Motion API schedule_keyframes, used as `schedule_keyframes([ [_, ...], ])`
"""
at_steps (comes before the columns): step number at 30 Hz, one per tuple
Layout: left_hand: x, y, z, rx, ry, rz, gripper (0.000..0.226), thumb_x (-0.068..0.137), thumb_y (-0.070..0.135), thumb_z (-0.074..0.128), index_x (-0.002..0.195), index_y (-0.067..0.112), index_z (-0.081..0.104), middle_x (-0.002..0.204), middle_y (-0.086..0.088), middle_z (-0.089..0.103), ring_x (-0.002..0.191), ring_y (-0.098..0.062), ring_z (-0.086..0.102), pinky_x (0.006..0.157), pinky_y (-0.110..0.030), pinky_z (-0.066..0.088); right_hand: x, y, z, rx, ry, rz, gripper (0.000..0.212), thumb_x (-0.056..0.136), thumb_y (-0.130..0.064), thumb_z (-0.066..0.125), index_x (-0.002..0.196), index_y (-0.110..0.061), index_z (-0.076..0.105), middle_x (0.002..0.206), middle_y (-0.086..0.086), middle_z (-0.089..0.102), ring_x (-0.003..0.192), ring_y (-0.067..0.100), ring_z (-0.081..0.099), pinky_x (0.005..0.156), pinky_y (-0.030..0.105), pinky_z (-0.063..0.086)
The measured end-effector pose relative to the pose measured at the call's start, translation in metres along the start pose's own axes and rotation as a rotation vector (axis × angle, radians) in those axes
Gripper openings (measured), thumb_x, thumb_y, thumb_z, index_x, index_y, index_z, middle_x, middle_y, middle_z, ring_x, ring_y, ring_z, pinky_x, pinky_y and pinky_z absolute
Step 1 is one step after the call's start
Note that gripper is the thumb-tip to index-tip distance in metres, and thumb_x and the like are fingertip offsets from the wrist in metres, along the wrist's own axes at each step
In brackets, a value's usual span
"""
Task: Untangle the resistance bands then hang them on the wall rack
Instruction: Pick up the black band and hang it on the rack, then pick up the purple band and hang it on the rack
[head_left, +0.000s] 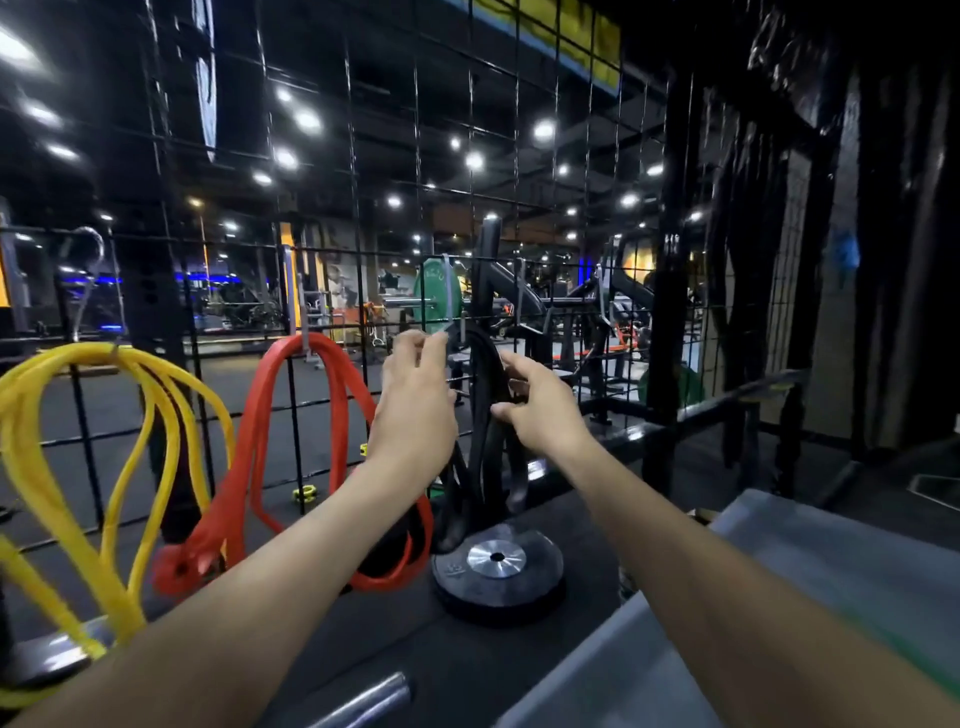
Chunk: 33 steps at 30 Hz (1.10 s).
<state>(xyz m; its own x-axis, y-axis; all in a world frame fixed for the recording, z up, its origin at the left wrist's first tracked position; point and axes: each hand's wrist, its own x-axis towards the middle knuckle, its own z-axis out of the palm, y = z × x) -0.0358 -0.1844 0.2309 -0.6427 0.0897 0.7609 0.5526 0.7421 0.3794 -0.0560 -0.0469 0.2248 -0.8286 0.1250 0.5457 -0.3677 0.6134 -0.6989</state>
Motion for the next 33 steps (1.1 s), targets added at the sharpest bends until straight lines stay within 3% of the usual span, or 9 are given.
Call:
schedule_keyframes([
  [2, -0.008, 0.006, 0.001, -0.008, -0.01, 0.062, 0.05, 0.09, 0.004, 0.052, 0.136, 0.016, 0.037, 0.139, -0.001, 0.028, 0.128, -0.02, 0.029, 0.1, -0.032, 0.036, -0.011, 0.003, -0.007, 0.014, 0.013, 0.014, 0.063, 0.082, 0.003, 0.064, 0.137, -0.021, 0.045, 0.134, -0.001, 0.053, 0.121, 0.017, 0.052, 0.102, 0.032, 0.044],
  [7, -0.034, 0.029, 0.026, -0.065, -0.137, 0.156, 0.042, 0.089, 0.014, 0.055, 0.13, 0.016, 0.044, 0.133, 0.0, 0.036, 0.124, -0.019, 0.037, 0.1, -0.032, 0.037, -0.054, 0.022, -0.044, -0.203, 0.072, -0.036, 0.051, 0.083, -0.004, 0.065, 0.13, -0.012, 0.05, 0.126, 0.007, 0.055, 0.114, 0.021, 0.055, 0.092, 0.016, 0.035],
  [12, -0.072, 0.063, 0.082, -0.169, -0.313, 0.153, 0.039, 0.09, 0.021, 0.057, 0.127, 0.019, 0.045, 0.127, 0.004, 0.039, 0.111, -0.019, 0.049, 0.089, -0.039, 0.046, -0.114, 0.073, -0.092, -0.323, 0.12, 0.138, 0.046, 0.087, -0.017, 0.063, 0.132, -0.017, 0.049, 0.12, 0.002, 0.053, 0.11, 0.019, 0.053, 0.089, 0.024, 0.039],
  [16, -0.109, 0.101, 0.137, -0.27, -0.46, 0.152, 0.038, 0.088, 0.02, 0.058, 0.125, 0.018, 0.047, 0.126, 0.0, 0.041, 0.104, -0.021, 0.053, 0.083, -0.037, 0.047, -0.164, 0.124, -0.134, -0.425, 0.136, 0.291, 0.045, 0.088, -0.016, 0.061, 0.131, -0.015, 0.049, 0.129, 0.007, 0.05, 0.111, 0.022, 0.052, 0.092, 0.029, 0.04],
  [18, -0.128, 0.122, 0.166, -0.334, -0.53, 0.172, 0.039, 0.086, 0.018, 0.06, 0.123, 0.014, 0.049, 0.123, -0.003, 0.043, 0.101, -0.025, 0.054, 0.084, -0.039, 0.047, -0.187, 0.149, -0.156, -0.475, 0.155, 0.357, 0.044, 0.087, -0.013, 0.061, 0.129, -0.01, 0.05, 0.129, 0.01, 0.051, 0.114, 0.025, 0.052, 0.095, 0.033, 0.04],
  [25, -0.188, 0.193, 0.26, -0.395, -0.729, 0.235, 0.038, 0.089, 0.02, 0.057, 0.125, 0.015, 0.049, 0.129, -0.005, 0.044, 0.113, -0.024, 0.051, 0.091, -0.036, 0.043, -0.255, 0.228, -0.22, -0.551, 0.199, 0.62, 0.041, 0.083, -0.01, 0.064, 0.124, -0.005, 0.057, 0.124, 0.017, 0.055, 0.118, 0.032, 0.051, 0.096, 0.027, 0.034],
  [33, -0.234, 0.225, 0.348, -0.468, -0.812, 0.26, 0.037, 0.084, 0.01, 0.061, 0.121, 0.01, 0.056, 0.124, -0.008, 0.051, 0.115, -0.025, 0.05, 0.099, -0.037, 0.04, -0.31, 0.306, -0.255, -0.632, 0.222, 0.786, 0.041, 0.085, -0.011, 0.063, 0.125, -0.006, 0.056, 0.123, 0.014, 0.054, 0.116, 0.032, 0.05, 0.097, 0.033, 0.039],
])
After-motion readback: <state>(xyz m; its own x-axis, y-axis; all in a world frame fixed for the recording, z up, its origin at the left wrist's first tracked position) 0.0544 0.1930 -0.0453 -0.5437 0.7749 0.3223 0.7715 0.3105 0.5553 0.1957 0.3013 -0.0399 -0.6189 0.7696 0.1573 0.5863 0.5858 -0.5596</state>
